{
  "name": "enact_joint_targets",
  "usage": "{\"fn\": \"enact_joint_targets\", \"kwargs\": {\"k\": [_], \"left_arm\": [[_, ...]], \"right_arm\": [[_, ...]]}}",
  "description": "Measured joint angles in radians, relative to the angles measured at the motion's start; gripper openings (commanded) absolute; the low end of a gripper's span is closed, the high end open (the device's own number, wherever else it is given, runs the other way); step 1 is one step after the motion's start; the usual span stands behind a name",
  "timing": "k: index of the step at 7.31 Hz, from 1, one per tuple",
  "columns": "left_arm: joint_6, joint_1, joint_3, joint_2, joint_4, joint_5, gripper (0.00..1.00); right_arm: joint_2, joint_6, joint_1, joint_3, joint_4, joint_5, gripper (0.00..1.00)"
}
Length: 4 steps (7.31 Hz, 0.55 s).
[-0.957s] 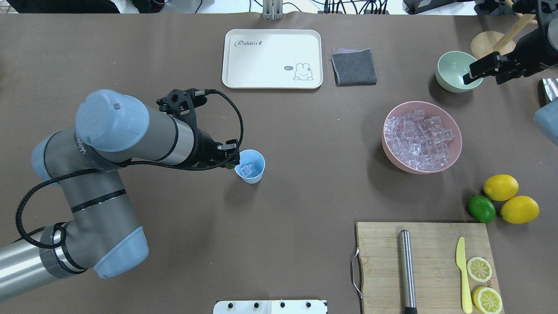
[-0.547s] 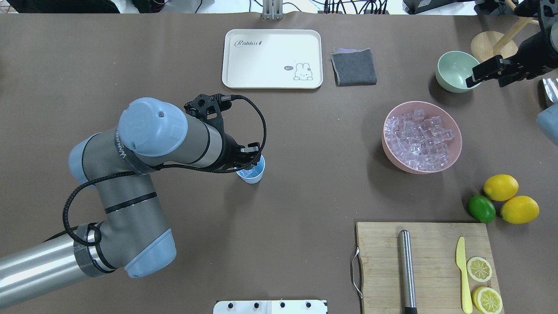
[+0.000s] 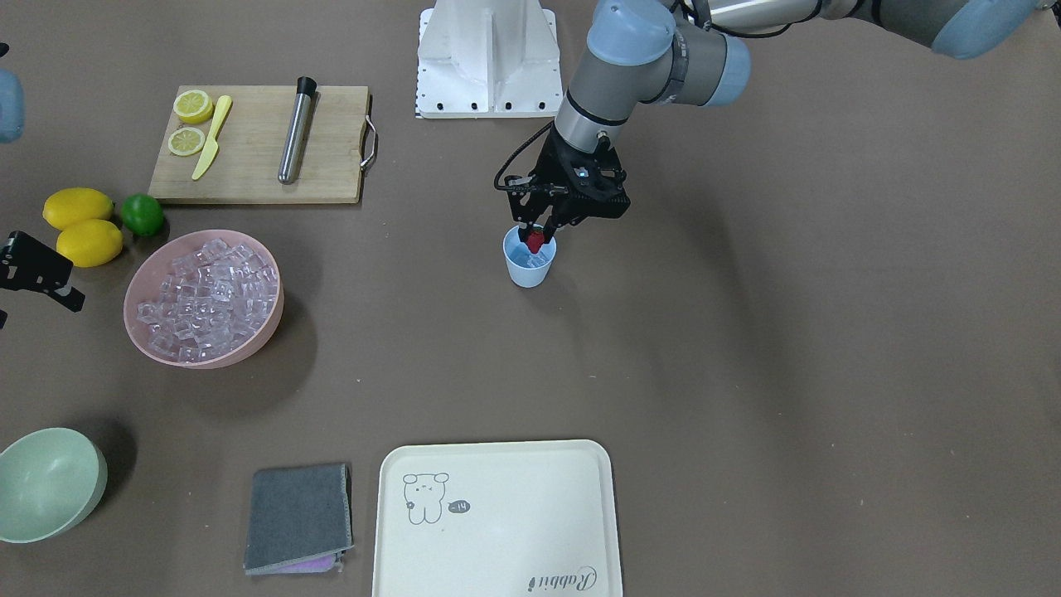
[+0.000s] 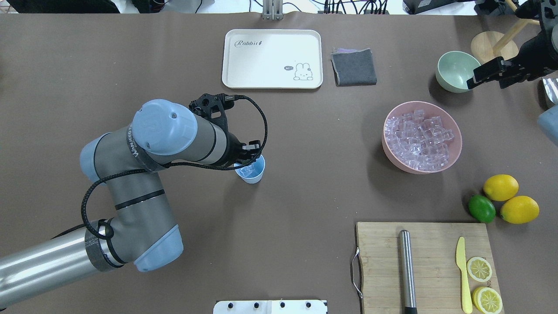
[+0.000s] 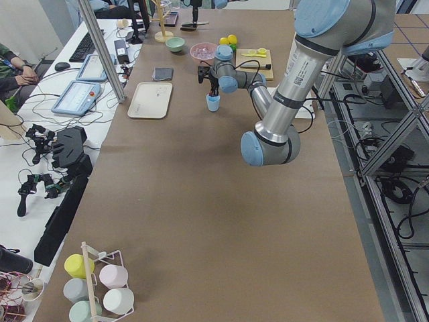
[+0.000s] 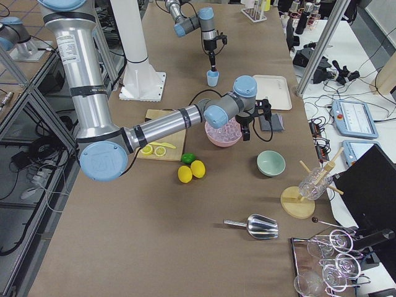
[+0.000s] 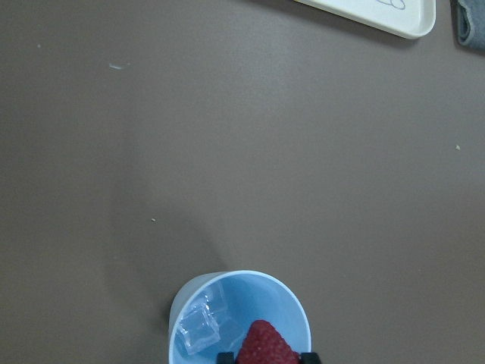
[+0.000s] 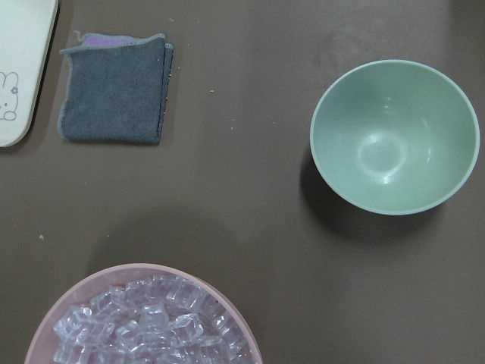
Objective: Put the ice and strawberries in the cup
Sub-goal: 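Open the left gripper to drop the strawberry into the cup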
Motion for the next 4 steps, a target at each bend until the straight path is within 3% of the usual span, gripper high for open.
{"fn": "enact_joint_targets", "kwargs": {"k": [1, 4], "left_arm": [[0.000, 0.001, 0.001, 0.000, 0.000, 0.002, 0.98], [0.000, 0.001, -0.014, 0.002, 0.001, 0.005, 0.98]], "right_arm": [[0.000, 0.000, 0.000, 0.000, 0.000, 0.001, 0.99], [0.002, 0.000, 0.002, 0.001, -0.001, 0.004, 0.99]]}}
